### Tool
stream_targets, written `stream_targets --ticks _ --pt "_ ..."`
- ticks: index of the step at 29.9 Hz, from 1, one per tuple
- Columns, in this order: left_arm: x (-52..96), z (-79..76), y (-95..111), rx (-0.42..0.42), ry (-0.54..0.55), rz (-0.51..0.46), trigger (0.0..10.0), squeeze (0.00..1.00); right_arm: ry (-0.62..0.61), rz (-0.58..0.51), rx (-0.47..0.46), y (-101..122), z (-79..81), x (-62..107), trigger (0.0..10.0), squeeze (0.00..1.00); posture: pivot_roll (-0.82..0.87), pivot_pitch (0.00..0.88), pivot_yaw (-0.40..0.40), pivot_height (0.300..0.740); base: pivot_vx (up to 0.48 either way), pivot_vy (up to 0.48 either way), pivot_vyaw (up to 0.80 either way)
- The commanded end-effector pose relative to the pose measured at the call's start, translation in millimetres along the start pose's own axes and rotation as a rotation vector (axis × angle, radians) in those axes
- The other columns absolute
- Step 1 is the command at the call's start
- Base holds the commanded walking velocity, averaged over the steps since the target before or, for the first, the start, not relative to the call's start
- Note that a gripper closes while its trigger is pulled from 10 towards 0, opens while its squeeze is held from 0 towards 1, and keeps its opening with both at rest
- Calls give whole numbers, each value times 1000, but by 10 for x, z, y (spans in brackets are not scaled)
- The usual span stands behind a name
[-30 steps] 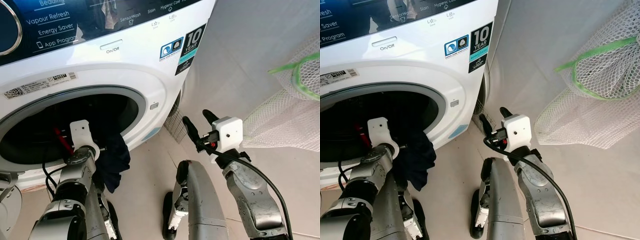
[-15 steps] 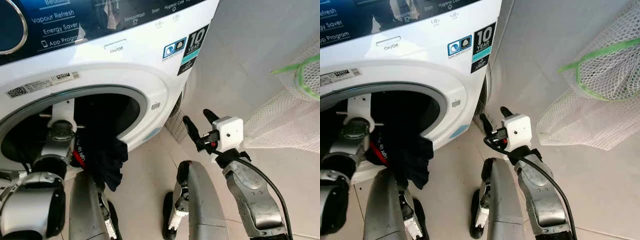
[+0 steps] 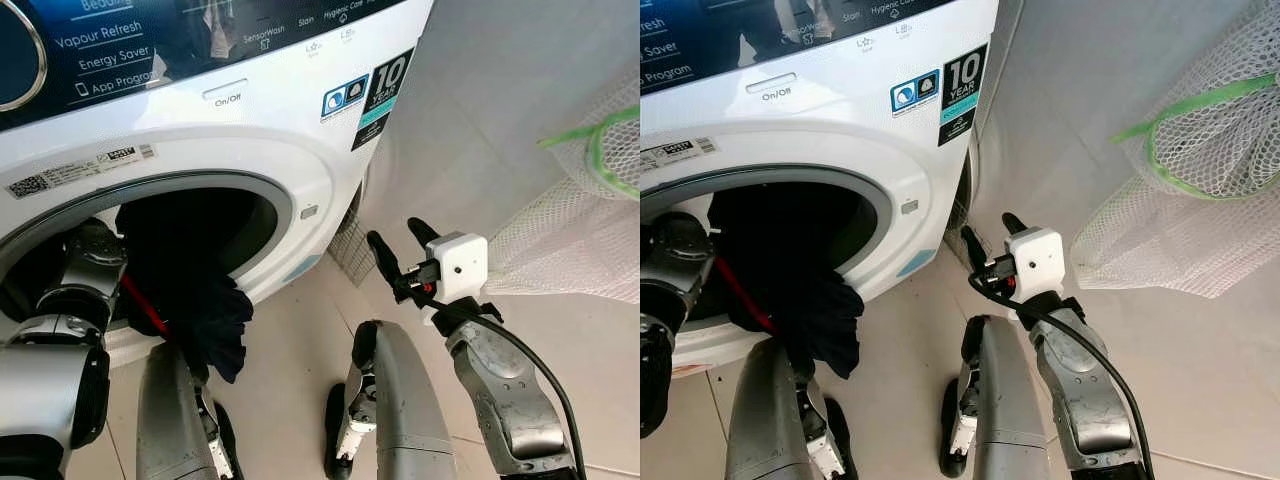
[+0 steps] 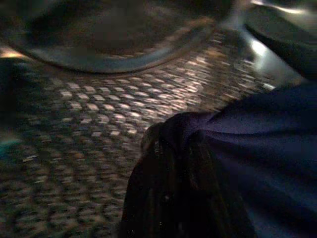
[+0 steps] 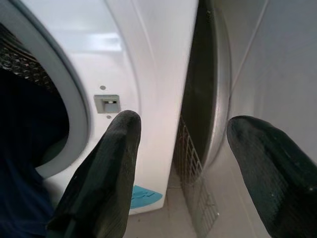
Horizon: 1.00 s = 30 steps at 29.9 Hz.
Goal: Clothes washing
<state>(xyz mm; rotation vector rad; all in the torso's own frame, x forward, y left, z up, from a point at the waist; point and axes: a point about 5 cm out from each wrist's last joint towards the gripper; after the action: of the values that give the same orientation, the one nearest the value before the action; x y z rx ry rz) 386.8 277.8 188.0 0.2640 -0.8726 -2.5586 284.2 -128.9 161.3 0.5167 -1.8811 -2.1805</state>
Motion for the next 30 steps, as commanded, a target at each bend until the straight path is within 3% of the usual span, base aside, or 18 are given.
stream_targets --ticks 1,2,5,6,11,17,24,30 --pt "62 -178 -124 -24 -95 37 10000 0 -19 20 -3 -52 -38 50 10000 0 -10 368 -171 511 0 0 0" --pt "128 -363 -132 54 -200 43 10000 0 -17 20 -5 -52 -32 49 10000 0 -13 369 -173 511 0 0 0" --pt "177 -484 -117 128 -261 40 10000 0 -16 21 -5 -53 -31 48 10000 0 -13 369 -173 511 0 0 0" --pt "186 -506 -115 139 -271 42 10000 1000 -16 21 -6 -53 -32 49 10000 0 -13 369 -173 511 0 0 0" --pt "185 -494 -122 166 -237 59 10000 1000 -17 22 -6 -56 -35 50 10000 0 -9 372 -173 511 0 0 0" --pt "187 -542 48 323 -317 18 10000 1000 -17 21 -9 -63 -27 50 10000 0 -9 372 -171 511 0 0 0" --pt "277 -700 236 403 -388 -38 10000 1000 -18 21 -13 -75 -11 46 10000 0 -5 369 -158 511 0 0 0" --pt "288 -672 336 423 -411 -38 10000 1000 -23 17 -13 -71 -18 46 10000 0 -1 362 -148 511 0 0 0"
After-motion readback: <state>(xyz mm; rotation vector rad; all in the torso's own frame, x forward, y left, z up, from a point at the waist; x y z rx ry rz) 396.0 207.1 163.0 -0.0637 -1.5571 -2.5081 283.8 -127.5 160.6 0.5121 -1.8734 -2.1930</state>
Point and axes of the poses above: a point about 5 cm out from each wrist's last joint towards the gripper, its own x axis pointing back from the gripper into the wrist, its own y axis along the axis of the wrist's last joint, z = x × y, and after that the axes turned 14 degrees about -x, right-handed
